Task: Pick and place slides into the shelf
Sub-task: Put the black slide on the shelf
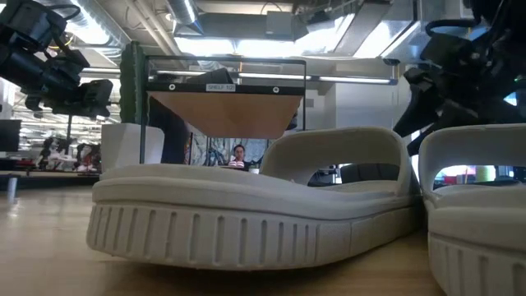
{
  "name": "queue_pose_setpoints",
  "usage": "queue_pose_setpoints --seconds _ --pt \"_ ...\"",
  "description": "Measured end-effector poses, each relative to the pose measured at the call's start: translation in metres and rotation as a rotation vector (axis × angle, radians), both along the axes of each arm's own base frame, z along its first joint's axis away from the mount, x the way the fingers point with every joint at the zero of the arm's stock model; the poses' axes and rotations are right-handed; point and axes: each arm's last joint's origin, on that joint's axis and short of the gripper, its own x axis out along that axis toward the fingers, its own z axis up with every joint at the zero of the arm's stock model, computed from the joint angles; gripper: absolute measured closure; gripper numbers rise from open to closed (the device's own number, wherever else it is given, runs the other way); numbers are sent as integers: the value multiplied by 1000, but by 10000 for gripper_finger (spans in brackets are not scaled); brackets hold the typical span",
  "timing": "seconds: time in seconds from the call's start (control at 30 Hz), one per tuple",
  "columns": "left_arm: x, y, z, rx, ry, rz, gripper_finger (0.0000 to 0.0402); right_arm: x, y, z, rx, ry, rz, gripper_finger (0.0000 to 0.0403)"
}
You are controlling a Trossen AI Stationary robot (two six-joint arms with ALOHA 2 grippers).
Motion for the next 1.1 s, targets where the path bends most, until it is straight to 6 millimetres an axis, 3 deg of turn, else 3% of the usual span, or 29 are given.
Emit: queue_pose_setpoints --seconds 0.4,1.1 --pt "0 0 0 0 0 -1 254 20 -11 -20 -68 47 -30 215" --pt "0 0 0 1 1 6 254 23 -13 -22 -55 34 -55 214"
